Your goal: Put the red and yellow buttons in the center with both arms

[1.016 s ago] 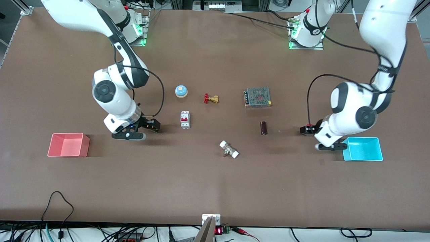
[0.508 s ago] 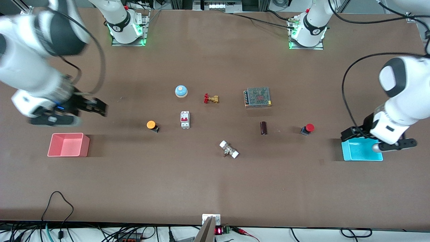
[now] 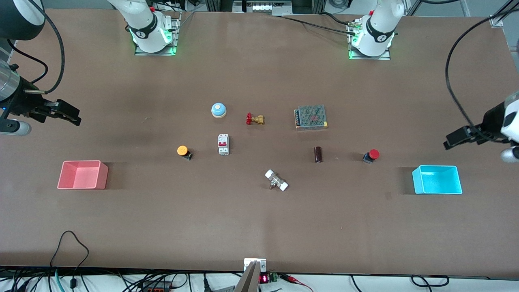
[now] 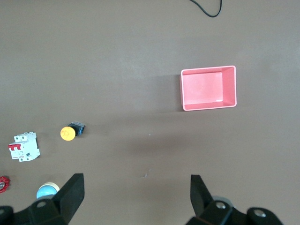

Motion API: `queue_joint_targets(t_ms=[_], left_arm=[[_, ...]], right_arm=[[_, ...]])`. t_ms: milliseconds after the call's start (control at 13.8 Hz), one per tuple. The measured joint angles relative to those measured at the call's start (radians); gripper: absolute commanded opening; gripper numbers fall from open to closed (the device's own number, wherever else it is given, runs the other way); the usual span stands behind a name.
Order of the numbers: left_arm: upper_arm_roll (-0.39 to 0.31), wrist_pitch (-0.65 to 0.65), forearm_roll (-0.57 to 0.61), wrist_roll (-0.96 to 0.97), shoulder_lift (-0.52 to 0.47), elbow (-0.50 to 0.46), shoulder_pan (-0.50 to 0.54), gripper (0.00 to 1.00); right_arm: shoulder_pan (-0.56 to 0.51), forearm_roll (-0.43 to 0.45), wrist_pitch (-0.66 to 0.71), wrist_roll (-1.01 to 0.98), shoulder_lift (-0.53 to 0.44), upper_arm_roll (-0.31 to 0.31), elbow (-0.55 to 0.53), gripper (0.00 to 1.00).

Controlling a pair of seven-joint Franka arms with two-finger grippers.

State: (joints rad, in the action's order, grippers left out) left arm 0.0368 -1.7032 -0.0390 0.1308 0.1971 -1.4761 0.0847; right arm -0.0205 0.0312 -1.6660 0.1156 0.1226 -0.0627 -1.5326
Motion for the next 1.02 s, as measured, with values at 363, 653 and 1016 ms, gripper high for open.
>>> queue_joint_targets(t_ms=[363, 653, 1016], left_arm=[[0.006, 0.119, 0.000, -0.024, -0.024, 0.013, 0.000, 1.00], [0.007, 0.130, 0.000, -0.039, -0.046, 0.006, 0.000, 1.00], [0.008, 0.126, 0.000, -0.060, -0.046, 0.003, 0.000, 1.00]], right_arm=[[0.000, -0.004, 0.010, 0.000, 0.000, 0.000, -0.002, 1.00], [-0.003, -0.004, 0.037, 0.000, 0.000, 0.000, -0.002, 1.00], [-0.005, -0.004, 0.041, 0.000, 0.000, 0.000, -0.002, 1.00]])
